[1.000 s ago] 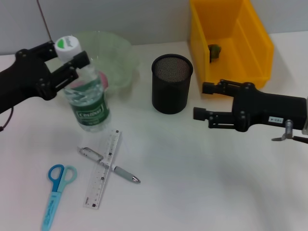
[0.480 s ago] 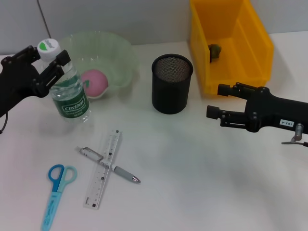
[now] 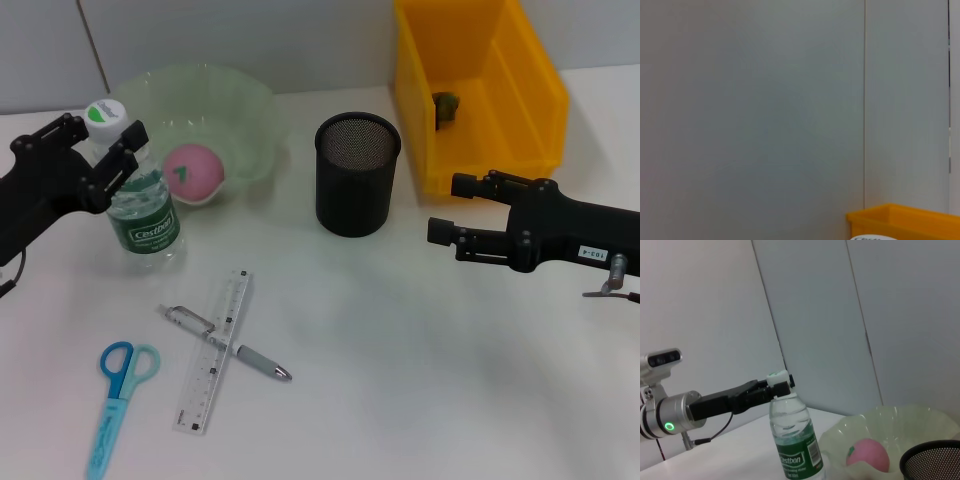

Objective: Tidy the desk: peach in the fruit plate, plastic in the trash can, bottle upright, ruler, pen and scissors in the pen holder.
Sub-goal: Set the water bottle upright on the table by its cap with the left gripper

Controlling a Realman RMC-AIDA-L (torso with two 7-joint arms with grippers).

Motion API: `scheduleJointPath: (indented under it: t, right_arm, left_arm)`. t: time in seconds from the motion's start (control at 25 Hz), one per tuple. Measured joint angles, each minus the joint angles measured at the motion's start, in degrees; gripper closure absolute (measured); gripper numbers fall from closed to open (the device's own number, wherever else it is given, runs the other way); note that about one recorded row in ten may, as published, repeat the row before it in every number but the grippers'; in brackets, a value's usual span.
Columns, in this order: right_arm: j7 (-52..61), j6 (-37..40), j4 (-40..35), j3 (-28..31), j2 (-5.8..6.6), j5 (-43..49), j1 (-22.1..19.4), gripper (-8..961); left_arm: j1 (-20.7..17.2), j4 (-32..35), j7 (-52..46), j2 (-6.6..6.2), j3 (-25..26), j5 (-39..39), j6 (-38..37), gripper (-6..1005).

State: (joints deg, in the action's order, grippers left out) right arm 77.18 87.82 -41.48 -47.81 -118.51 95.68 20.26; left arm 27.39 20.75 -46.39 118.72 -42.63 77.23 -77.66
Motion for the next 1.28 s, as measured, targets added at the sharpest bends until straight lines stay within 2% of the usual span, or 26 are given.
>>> scheduleJointPath:
  t: [0.32,1.28]
  right_arm:
    - [-0.01,-0.60,0.00,0.00,0.09,0.04,0.26,127]
    - [0.12,-0.66,0.00,0.00,0.22,0.04,0.83,127]
  left_arm:
    - [0.57,-0.78,1.22,0.02,-0.36,-0.15,2.33,550]
    - [1.20,-2.21,2.63,-0.05,-0.43,-0.10,3.14,548]
